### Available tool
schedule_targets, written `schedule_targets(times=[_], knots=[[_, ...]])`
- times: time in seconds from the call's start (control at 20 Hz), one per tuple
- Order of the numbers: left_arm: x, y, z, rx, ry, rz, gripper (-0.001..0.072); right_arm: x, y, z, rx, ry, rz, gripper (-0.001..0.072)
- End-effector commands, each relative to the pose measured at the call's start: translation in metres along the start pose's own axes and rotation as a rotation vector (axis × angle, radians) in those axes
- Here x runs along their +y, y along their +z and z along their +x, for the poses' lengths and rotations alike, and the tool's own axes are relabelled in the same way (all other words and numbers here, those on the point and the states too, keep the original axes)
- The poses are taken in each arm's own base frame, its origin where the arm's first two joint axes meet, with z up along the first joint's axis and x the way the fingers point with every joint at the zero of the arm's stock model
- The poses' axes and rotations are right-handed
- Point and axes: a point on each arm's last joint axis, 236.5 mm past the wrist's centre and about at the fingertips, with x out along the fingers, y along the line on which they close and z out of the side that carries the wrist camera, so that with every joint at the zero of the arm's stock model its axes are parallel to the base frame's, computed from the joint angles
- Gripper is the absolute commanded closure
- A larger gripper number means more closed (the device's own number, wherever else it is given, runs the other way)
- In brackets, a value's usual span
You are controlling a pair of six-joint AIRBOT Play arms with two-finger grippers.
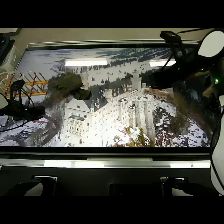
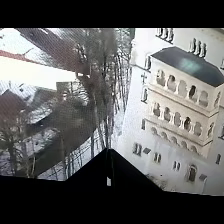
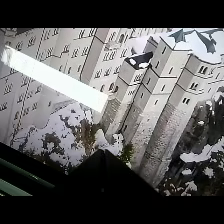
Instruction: Fold the clothes and pants, and hang the long-sleeved shirts on hangers.
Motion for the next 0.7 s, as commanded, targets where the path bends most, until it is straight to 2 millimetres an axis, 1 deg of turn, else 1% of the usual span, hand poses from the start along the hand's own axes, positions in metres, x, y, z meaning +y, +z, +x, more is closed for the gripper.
schedule_targets(times=[0.0, 0.55, 0.6, 0.65], knots=[[0.0003, 0.0001, -0.0002, -0.001, 0.0, 0.0, 0.0685, 0.0003, 0.0, 0.0004, 0.001, 0.001, 0.0, 0.0679], [-0.0024, 0.0006, 0.0002, -0.002, -0.011, -0.012, 0.0683, 0.0003, 0.0016, 0.0005, -0.006, 0.001, 0.0, 0.0678], [-0.0024, 0.0008, 0.0001, -0.004, -0.011, -0.022, 0.0598, 0.0003, 0.0016, 0.0005, -0.006, 0.001, 0.0, 0.0678], [-0.0023, 0.0008, 0.0008, -0.001, -0.011, -0.074, 0.0261, 0.0004, 0.0018, 0.0005, -0.007, 0.001, 0.0, 0.0678]])
